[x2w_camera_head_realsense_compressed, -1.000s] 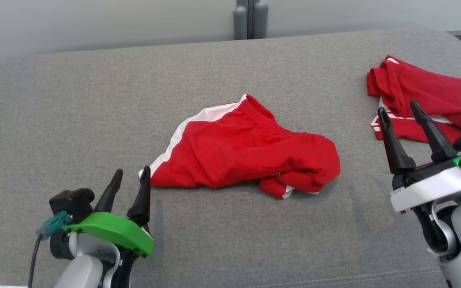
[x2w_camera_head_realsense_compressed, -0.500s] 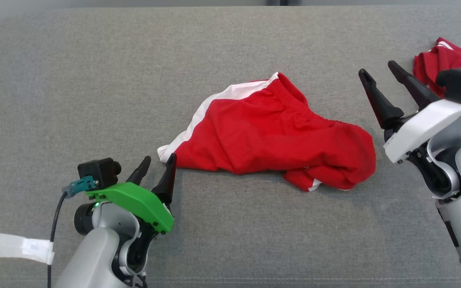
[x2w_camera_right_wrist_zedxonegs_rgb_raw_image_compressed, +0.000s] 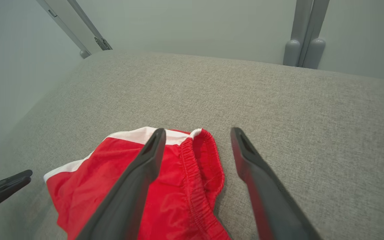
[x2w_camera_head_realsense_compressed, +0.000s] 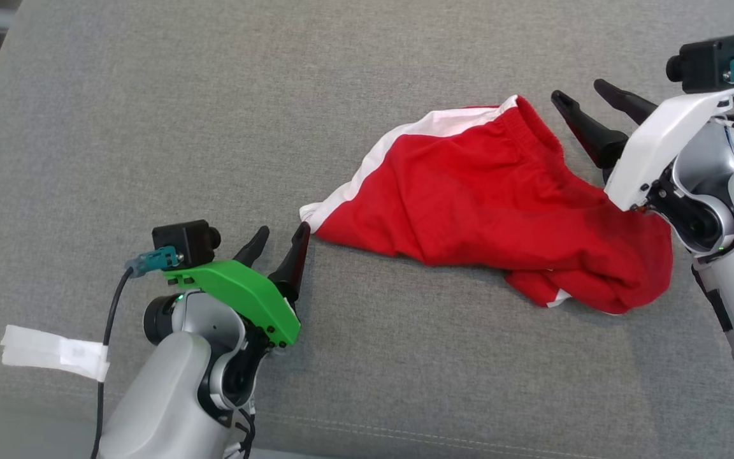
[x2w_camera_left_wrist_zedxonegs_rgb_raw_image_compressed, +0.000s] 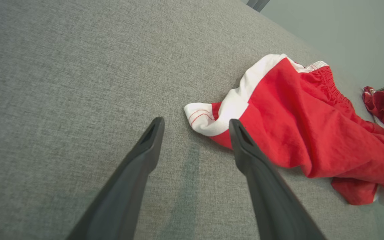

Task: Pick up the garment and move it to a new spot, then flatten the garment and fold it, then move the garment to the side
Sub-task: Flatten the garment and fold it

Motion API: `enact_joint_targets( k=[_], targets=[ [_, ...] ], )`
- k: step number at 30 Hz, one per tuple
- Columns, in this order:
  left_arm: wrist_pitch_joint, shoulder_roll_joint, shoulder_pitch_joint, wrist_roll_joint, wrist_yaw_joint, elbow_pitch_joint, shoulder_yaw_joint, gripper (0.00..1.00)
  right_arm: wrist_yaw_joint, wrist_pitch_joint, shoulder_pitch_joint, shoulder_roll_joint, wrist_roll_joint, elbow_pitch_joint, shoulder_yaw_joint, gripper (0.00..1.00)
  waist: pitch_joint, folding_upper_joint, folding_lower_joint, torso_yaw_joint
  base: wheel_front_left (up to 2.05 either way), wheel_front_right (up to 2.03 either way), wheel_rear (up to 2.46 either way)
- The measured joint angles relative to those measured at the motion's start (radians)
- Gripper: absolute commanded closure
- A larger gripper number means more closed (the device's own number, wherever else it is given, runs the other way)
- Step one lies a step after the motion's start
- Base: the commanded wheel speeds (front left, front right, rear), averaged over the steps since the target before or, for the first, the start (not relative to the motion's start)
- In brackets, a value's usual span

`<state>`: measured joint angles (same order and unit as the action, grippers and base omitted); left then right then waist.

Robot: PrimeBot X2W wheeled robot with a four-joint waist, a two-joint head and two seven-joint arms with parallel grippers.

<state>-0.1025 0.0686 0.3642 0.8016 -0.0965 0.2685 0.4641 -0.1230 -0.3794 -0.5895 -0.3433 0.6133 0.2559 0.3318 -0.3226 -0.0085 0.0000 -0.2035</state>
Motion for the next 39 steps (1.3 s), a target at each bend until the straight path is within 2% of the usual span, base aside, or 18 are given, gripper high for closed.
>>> enact_joint_targets(
  k=[14,28,29,31,32,34,35,36,38,39],
  targets=[
    [-0.021,-0.022,0.051,0.036,0.016,0.045,0.047,0.00,0.000,-0.187,-0.105,-0.002,0.067,0.134,0.076,0.00,-0.044,0.0000,0.0000,-0.063,0.00,0.00,0.00],
    [-0.052,-0.028,0.128,0.067,0.054,0.068,0.106,0.00,0.000,-0.225,-0.188,-0.001,0.106,0.164,0.122,0.00,-0.080,-0.0001,0.0000,-0.063,0.00,0.00,0.00],
    [-0.052,-0.029,0.133,0.067,0.054,0.074,0.111,0.00,0.000,-0.227,-0.188,-0.002,0.110,0.172,0.127,0.05,-0.082,0.0000,0.0000,-0.063,0.00,0.00,0.00],
    [-0.055,-0.030,0.135,0.073,0.061,0.078,0.119,0.00,0.000,-0.230,-0.188,-0.002,0.117,0.179,0.133,0.25,-0.085,0.0000,0.0000,-0.062,0.00,0.00,0.00],
    [-0.057,-0.030,0.136,0.078,0.061,0.081,0.122,0.00,0.000,-0.230,-0.188,-0.002,0.119,0.180,0.136,0.51,-0.085,0.0000,0.0000,-0.062,0.00,0.00,0.00],
    [-0.057,-0.031,0.138,0.082,0.061,0.088,0.124,0.00,0.000,-0.230,-0.189,-0.001,0.128,0.184,0.143,0.68,-0.087,0.0000,0.0000,-0.061,0.00,0.00,0.00],
    [-0.057,-0.031,0.139,0.086,0.061,0.093,0.125,0.07,0.000,-0.230,-0.189,-0.002,0.131,0.187,0.148,0.83,-0.087,0.0000,0.0000,-0.061,0.00,0.00,0.00],
    [-0.057,-0.031,0.139,0.086,0.062,0.097,0.126,0.37,0.000,-0.230,-0.191,-0.002,0.137,0.188,0.154,0.99,-0.087,0.0000,0.0000,-0.061,0.00,0.00,0.00],
    [-0.057,-0.031,0.142,0.095,0.064,0.105,0.128,0.82,0.000,-0.230,-0.193,-0.001,0.141,0.189,0.165,1.00,-0.087,0.0000,0.0000,-0.061,0.00,0.00,0.00],
    [-0.056,-0.031,0.144,0.102,0.070,0.107,0.129,0.82,0.000,-0.229,-0.195,-0.001,0.146,0.189,0.168,1.00,-0.087,0.0000,0.0000,-0.061,0.00,0.00,0.00]
  ],
)
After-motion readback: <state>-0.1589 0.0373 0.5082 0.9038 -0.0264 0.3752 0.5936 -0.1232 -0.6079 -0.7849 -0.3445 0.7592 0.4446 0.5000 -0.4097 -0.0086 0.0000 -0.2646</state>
